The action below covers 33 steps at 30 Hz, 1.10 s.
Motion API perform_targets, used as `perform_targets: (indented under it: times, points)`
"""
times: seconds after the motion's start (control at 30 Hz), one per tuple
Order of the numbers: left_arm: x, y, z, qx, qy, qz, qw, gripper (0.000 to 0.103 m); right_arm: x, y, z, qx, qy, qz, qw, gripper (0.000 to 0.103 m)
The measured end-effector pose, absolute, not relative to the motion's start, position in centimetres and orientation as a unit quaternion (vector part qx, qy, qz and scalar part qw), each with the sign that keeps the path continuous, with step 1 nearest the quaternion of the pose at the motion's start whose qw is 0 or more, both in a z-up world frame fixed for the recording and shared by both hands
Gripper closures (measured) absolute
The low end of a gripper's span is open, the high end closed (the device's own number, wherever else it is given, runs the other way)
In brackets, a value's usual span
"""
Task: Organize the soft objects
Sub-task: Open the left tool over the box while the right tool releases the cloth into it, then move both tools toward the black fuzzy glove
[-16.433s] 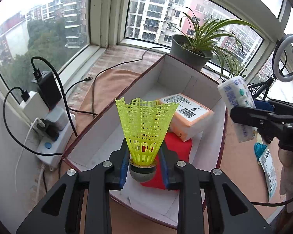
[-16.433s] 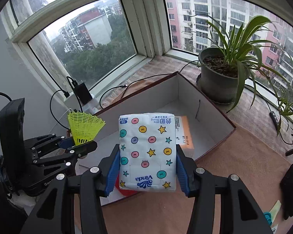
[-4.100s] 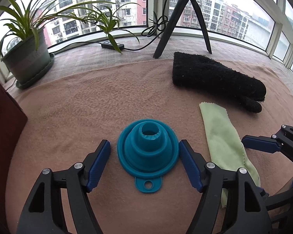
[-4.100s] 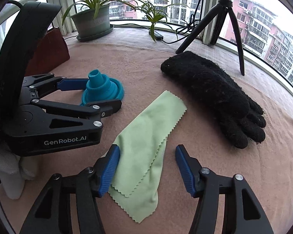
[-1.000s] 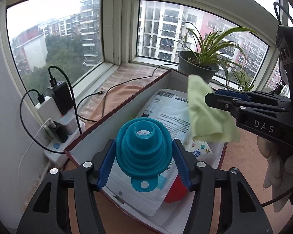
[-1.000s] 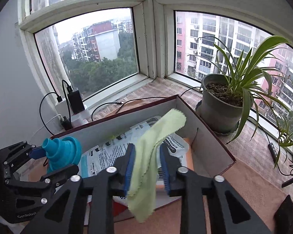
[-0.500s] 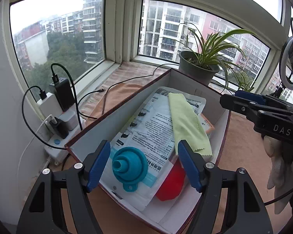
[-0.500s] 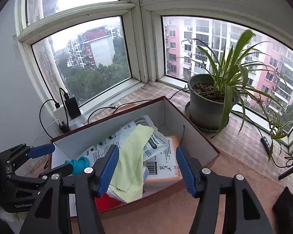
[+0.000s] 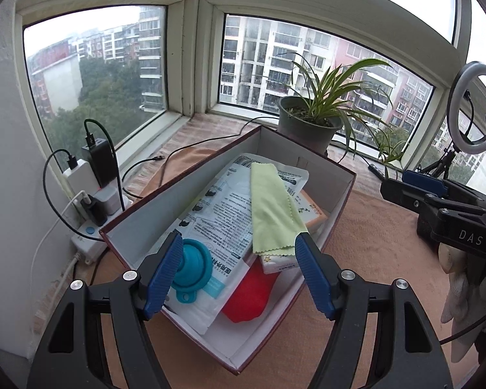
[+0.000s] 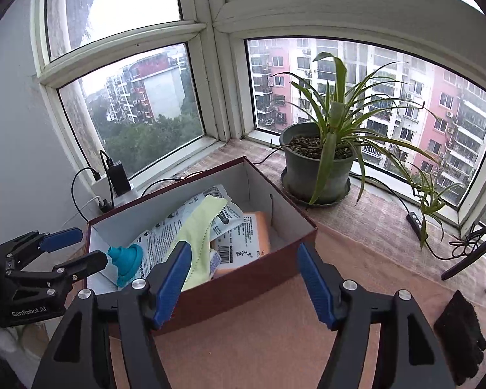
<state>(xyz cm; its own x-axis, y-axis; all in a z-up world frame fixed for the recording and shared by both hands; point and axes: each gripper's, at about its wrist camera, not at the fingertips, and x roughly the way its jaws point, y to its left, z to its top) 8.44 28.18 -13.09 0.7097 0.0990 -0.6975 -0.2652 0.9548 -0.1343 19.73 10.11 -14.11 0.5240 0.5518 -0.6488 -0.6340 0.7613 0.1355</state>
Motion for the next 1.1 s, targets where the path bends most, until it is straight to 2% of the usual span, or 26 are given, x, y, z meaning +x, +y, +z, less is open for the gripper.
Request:
perform_targets:
  times: [0.47, 1.1]
  points:
    - [8.4, 18.6, -12.0, -0.093, 0.367, 0.057, 0.924, 0.032, 18.1, -2.0, -12.7, -0.044, 0.339, 0.313, 0.886, 0.034]
    - [11.7, 3.7, -12.6, -0.085, 0.393, -0.016, 0.915, 0.032, 21.4, -25.1, -16.9, 0.040, 0.377, 0.264, 0.887, 0.034]
